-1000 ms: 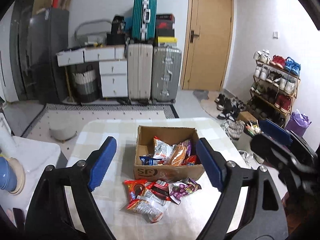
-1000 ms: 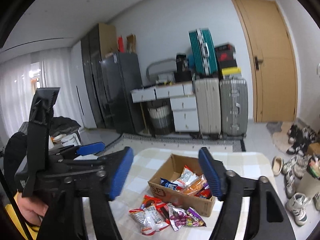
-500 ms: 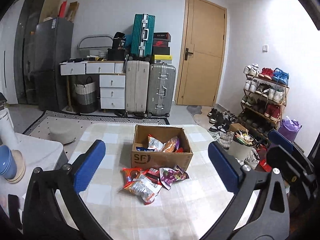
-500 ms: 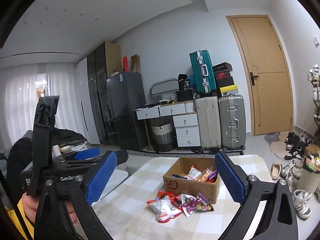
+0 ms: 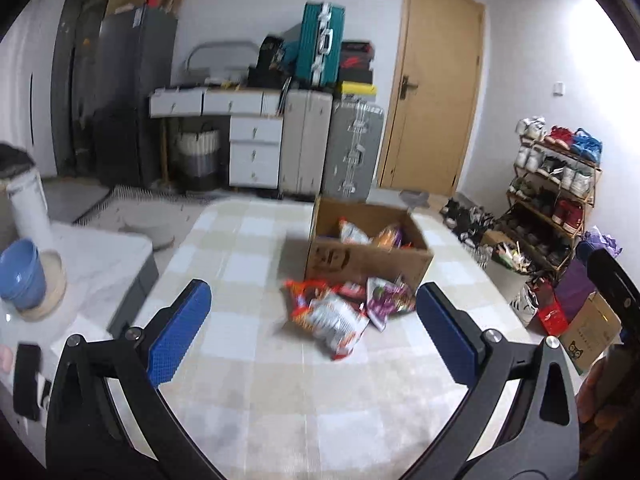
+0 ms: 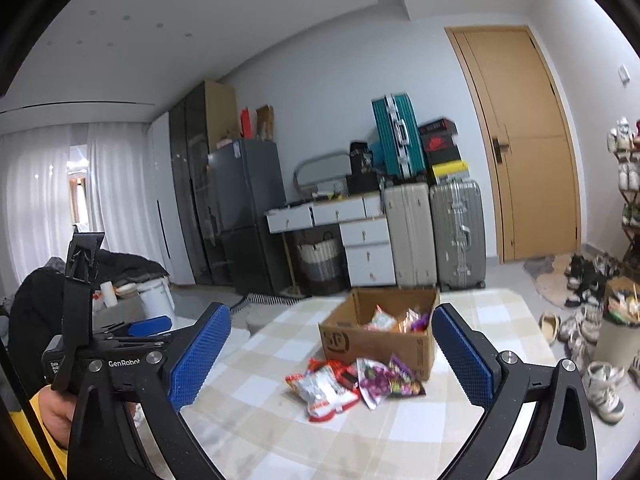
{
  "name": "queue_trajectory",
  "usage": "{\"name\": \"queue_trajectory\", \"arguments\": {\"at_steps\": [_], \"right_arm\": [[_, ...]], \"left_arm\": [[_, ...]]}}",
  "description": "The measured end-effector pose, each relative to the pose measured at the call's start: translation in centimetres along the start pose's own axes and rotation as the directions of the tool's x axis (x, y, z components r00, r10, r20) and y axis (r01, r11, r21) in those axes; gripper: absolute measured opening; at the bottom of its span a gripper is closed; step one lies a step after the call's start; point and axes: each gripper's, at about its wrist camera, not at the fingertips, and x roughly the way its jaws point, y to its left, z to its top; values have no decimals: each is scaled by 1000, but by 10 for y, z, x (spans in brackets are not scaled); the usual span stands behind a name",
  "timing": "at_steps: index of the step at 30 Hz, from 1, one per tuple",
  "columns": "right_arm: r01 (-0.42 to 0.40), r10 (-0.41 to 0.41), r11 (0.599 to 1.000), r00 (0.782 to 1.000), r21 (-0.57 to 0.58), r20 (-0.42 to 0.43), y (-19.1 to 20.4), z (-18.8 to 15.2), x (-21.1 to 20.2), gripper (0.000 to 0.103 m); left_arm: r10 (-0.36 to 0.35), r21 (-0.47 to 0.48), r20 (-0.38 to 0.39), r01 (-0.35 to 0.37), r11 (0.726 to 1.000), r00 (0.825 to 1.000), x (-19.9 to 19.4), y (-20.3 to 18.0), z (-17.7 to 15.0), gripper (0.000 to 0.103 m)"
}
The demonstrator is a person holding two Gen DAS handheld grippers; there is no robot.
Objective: Organize snacks
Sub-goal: 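Withdraw both tools from the box back toward the remaining snacks, then grasp the white noodle snack bag with the left tool while the right tool grasps the purple candy bag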
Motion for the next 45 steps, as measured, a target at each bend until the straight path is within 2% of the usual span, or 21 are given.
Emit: {"name": "queue_trajectory", "arguments": {"at_steps": [4,19,26,29,32,35,38,41,45], "right_arm": [[-1,2,1000,999,20,-46,-6,-14,18,102],[0,5,999,992,48,-123,-21,-46,59,102],[12,1,997,984,71,-176,-38,-63,83,102],[20,-4,997,979,80,-204,-46,-68,96,102],[33,-15,997,971,73,-238,-54,-71,115,102],[54,-37,997,958,52,-285,-63,-73,139,102],[74,-48,995,933,61,-358,-78,-78,168,102],[84,-38,993,896,85,-442,-96,-86,201,102],[82,-24,992,870,97,-492,-108,-93,226,102]], "left_arm": [[10,20,-58,-9,1000,998,39,-3,-8,102],[23,14,-173,-20,1000,985,121,-11,-25,102],[34,-12,-274,-39,999,961,175,-5,-36,102],[74,9,-320,-75,997,945,205,-8,-39,102],[47,-19,-361,-58,998,931,235,-9,-38,102],[31,-45,-416,-55,997,909,262,-9,-41,102],[37,-68,-467,-78,995,883,291,-9,-43,102],[59,-63,-487,-103,993,871,311,-11,-43,102],[54,-43,-509,-88,995,859,336,-17,-43,102]]}}
